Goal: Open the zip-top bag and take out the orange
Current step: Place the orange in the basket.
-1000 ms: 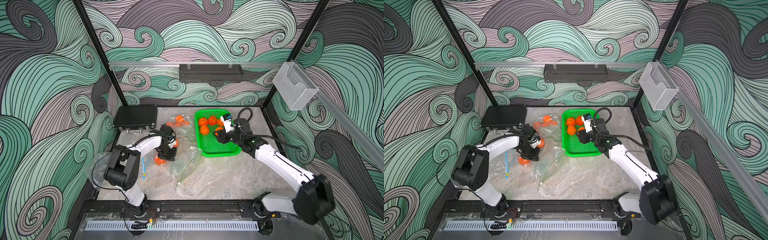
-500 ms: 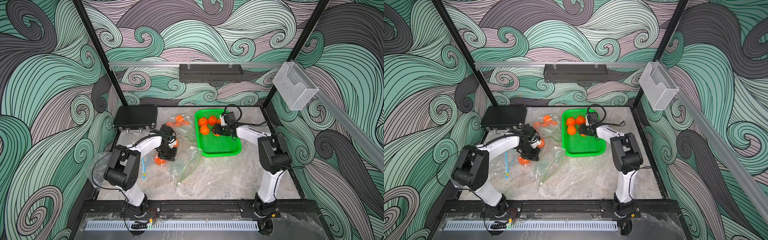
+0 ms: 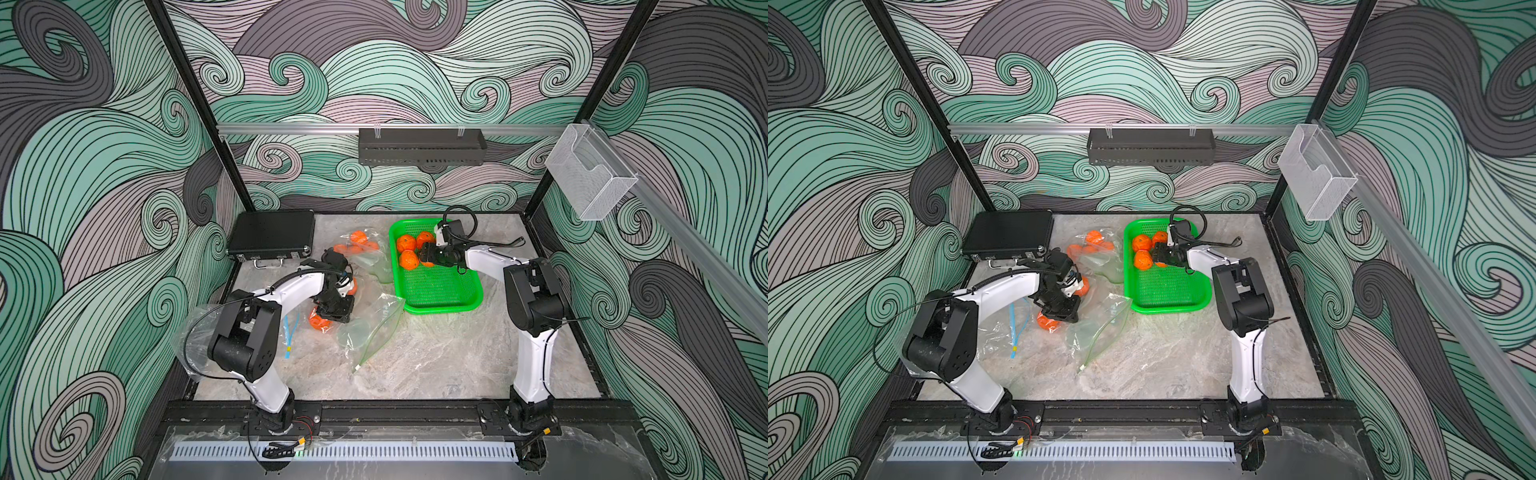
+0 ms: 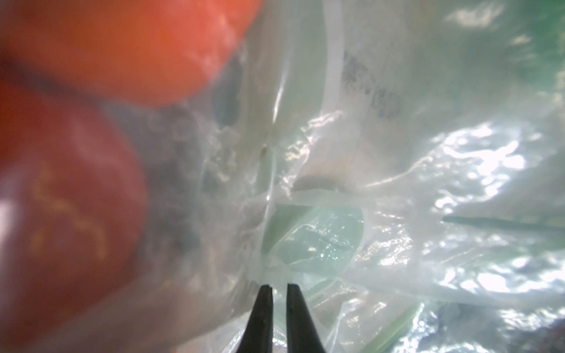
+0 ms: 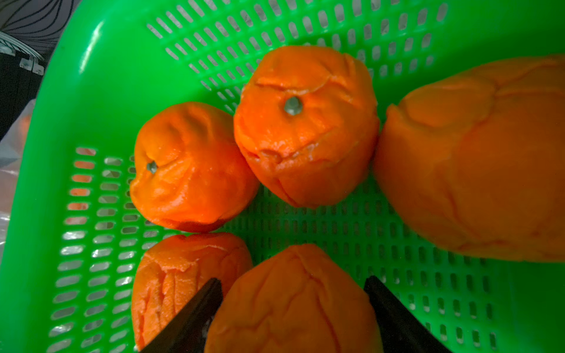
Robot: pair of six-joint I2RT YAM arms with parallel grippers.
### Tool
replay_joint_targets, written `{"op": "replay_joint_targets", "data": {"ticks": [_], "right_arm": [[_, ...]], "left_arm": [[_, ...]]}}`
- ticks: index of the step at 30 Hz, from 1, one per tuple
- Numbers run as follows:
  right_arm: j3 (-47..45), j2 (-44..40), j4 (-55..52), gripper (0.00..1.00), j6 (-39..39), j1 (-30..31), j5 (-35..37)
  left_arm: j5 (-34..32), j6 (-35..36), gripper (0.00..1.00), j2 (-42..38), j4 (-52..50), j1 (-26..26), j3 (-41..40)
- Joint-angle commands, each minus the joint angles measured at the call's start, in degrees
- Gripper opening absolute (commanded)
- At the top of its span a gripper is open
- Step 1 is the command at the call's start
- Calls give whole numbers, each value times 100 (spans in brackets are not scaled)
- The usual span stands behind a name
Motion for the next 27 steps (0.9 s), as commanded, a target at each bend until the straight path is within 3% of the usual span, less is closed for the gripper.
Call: {"op": "replay_joint_targets", "data": {"ticks": [1, 6, 15, 21, 27], "right_arm": [[77, -29, 71, 76, -30, -47, -99], [-51, -327, 15, 81, -63, -44, -40], [-499, -1283, -121, 80, -312, -57, 293], [-1438, -2732, -103, 68, -320, 123, -69], [-2668, -4374, -189, 51, -779, 936, -149]], "left_arm": [[-96, 62, 13, -137, -218, -44, 218], [-96, 58, 14, -173, -203, -58, 211], [-114, 65, 14, -188, -212, -67, 218], [-140, 76, 14, -213, -220, -68, 229], [-157, 76, 14, -231, -227, -67, 229]]}}
